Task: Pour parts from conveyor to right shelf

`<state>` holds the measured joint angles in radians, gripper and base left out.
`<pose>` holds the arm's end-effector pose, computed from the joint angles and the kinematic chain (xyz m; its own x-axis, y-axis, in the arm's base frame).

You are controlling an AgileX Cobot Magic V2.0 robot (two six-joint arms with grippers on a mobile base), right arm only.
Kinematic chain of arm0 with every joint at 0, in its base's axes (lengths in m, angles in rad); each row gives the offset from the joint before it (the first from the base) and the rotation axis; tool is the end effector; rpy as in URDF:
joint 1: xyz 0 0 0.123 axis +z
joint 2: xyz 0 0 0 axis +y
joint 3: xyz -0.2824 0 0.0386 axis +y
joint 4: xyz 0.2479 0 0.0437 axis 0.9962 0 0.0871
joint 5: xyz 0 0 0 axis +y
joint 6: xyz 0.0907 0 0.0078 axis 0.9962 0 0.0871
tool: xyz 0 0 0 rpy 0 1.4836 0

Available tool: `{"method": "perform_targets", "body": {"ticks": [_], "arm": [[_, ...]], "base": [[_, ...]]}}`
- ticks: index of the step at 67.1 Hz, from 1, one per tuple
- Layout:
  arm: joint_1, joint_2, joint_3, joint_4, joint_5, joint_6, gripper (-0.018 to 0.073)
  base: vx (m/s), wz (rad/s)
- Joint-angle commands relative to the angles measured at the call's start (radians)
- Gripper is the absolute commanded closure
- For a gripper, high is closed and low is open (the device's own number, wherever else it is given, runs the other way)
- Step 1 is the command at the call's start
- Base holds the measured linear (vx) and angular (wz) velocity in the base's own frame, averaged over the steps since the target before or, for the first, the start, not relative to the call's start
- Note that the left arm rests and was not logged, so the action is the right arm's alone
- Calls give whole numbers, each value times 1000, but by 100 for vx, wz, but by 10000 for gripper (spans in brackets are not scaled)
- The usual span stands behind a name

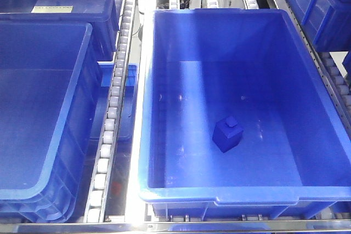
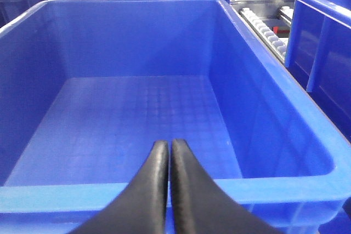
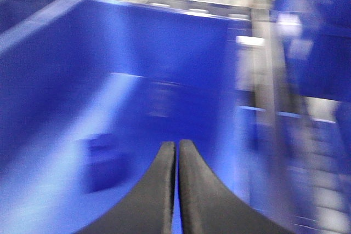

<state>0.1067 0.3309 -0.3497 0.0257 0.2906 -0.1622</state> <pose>0.0814 0.0094 0.2828 -0.1651 -0.1556 -0.9739 -0.1376 0.9814 -0.1335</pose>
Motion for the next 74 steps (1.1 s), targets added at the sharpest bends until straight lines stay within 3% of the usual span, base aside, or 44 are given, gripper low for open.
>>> {"method": "perform_targets", "body": {"ticks": [1,13,20,34,43,56,74], "arm": [[-81,-24,-28,-13,-65,-45,569],[-152,-119,-19,-13,26,-45,569],[-181,-164,62,15,-44,-46,569],[-178,-276,259,63,-275,-68,569],[-173,-364,365,69,-285,-68,569],[-71,-362,378,100,-213,-68,569],[-123,-362,378,99,-255,-68,569]], "base": [[0,0],[0,0],[0,0],[0,0],[0,0],[0,0],[0,0]]}}
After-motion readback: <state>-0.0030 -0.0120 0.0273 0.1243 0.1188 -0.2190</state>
